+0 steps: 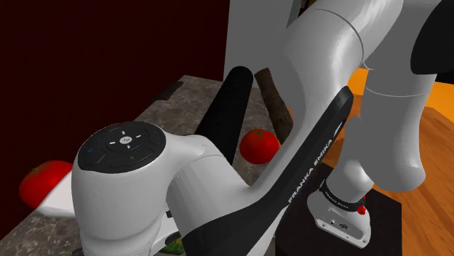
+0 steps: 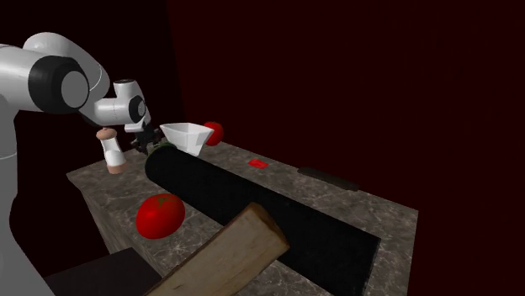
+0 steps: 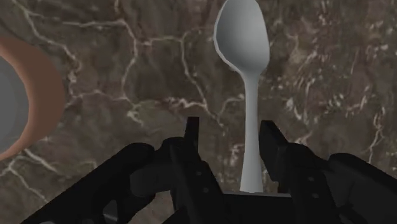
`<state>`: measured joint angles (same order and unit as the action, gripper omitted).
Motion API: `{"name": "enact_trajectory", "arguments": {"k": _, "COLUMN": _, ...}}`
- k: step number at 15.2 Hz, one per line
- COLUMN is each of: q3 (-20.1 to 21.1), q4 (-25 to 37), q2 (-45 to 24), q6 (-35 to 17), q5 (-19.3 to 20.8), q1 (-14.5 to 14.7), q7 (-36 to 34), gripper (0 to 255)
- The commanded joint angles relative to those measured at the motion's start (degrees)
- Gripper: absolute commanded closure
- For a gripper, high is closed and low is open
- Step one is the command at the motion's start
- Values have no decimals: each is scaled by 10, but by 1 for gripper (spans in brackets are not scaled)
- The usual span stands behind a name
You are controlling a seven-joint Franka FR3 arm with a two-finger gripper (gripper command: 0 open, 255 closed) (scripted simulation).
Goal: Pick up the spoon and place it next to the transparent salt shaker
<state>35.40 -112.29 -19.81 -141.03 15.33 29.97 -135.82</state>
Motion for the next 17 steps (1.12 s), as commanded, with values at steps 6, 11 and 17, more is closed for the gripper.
{"name": "enact_trajectory", "arguments": {"k": 6, "q3": 6, "q4": 0, "q2": 12, "q6": 23, "q5": -12, "q1": -5, "q7": 6, "gripper": 0}}
{"name": "enact_trajectory", "arguments": {"k": 11, "q3": 24, "q4": 2, "q2": 55, "q6": 60, "q5": -50, "q1": -23, "q7": 30, "gripper": 0}}
{"name": "enact_trajectory", "arguments": {"k": 17, "q3": 24, "q4": 2, "q2": 54, "q6": 60, "q5": -50, "q1": -23, "q7": 30, "gripper": 0}}
